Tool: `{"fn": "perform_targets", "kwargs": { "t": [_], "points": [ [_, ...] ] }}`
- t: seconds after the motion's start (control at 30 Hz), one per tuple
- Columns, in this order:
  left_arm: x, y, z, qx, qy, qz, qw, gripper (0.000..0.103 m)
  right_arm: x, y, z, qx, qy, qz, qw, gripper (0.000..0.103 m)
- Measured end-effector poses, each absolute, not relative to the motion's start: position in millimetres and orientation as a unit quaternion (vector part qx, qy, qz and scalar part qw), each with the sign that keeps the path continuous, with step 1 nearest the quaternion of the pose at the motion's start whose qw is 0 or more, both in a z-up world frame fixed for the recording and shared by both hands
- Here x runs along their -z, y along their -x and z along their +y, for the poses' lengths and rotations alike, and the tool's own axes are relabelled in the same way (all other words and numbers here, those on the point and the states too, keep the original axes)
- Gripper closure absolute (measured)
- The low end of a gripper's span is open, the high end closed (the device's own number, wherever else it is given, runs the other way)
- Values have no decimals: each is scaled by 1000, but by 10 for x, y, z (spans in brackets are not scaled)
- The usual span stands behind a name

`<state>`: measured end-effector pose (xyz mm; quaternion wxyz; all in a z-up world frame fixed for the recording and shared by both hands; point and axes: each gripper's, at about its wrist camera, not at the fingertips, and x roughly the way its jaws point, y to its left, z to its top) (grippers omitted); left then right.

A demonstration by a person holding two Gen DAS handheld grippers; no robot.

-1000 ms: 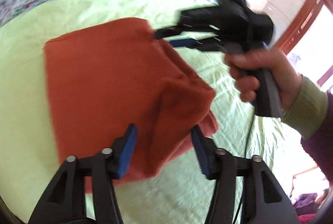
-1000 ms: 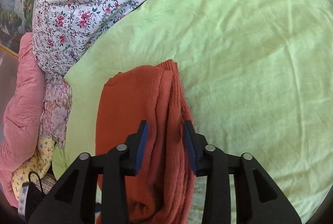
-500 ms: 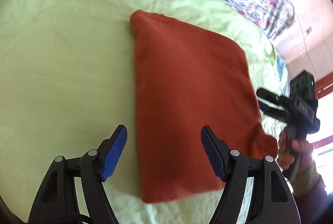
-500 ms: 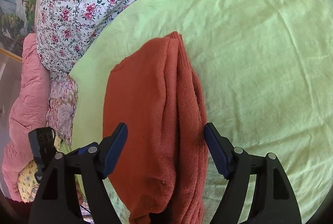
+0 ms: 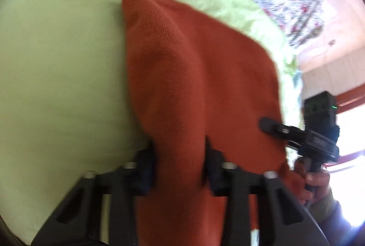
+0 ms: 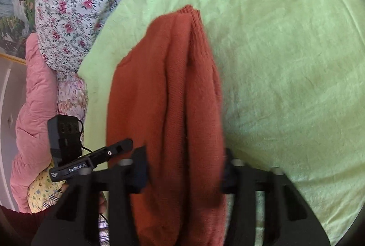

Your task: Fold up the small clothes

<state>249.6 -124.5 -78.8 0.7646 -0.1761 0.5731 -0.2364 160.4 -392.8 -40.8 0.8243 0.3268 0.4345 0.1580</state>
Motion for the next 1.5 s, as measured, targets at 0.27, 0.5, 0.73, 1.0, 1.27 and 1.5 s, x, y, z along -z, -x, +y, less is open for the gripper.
{"fn": "perform_targets", "kwargs": {
  "t": [0.27, 0.5, 0.73, 1.0, 1.27, 1.5],
  "points": [
    [200, -2153, -731, 270, 218, 511, 787, 77, 60, -1486, -3564, -194, -331, 397, 834, 77],
    [114, -1833, 249, 206, 233, 503, 806, 77, 9, -1763, -2608, -267, -306, 410, 816, 84],
    [282, -1531, 1132, 137, 267, 500, 813, 77, 118, -2162, -1640, -316, -261, 439, 800, 85],
    [574, -1399, 1432, 98, 251, 533, 802, 65, 313, -2249, -1483, -280, -220, 479, 802, 75],
    [286, -1551, 1617, 41, 215, 506, 834, 51, -156, -2169, -1611, -218, -170, 419, 865, 69],
    [318, -1837, 1573, -4, 184, 514, 838, 52, 11, -2418, -1455, -223, -184, 456, 842, 75]
  ]
}}
